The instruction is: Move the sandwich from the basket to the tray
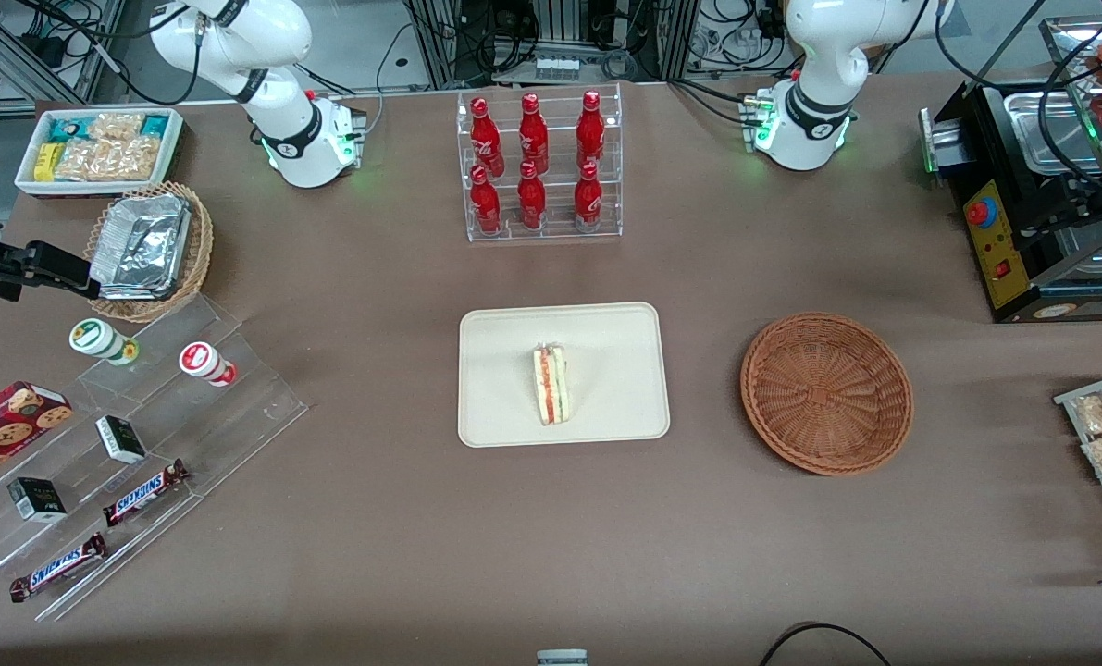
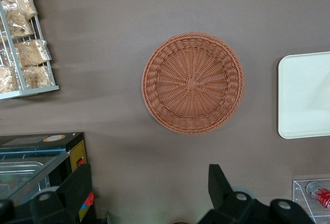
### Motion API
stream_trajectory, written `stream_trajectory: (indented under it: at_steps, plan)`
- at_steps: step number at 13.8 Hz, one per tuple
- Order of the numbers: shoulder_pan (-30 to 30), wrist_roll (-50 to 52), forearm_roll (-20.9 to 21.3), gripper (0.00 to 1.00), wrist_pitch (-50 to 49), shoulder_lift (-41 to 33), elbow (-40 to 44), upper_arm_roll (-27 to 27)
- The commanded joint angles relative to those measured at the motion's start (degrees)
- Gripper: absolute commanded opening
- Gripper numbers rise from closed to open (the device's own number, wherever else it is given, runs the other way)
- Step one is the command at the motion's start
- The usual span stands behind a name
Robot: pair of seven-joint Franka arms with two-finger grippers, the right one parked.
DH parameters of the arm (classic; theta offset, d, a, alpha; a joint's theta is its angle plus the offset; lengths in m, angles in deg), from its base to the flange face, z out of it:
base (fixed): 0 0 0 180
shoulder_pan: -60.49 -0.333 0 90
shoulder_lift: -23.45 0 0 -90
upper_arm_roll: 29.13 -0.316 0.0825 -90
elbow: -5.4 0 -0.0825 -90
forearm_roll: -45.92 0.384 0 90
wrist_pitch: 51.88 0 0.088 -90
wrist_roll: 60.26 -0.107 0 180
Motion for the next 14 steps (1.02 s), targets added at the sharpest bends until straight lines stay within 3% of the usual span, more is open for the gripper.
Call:
stream_trajectory:
  at_steps: [1,6,9,14]
  plan:
    - [-0.22,-0.62,-0.88,1.00,-0.09,0.40,1.08,0.85]
    - [1.63,2.44,-2.03,1.00,-0.09,2.25,4.34,1.98]
    - [4.42,4.83,0.51,1.00,-0.53,2.16,4.43,2.87]
    - [4.44,4.57,0.96,1.00,-2.64,1.72,4.43,2.52]
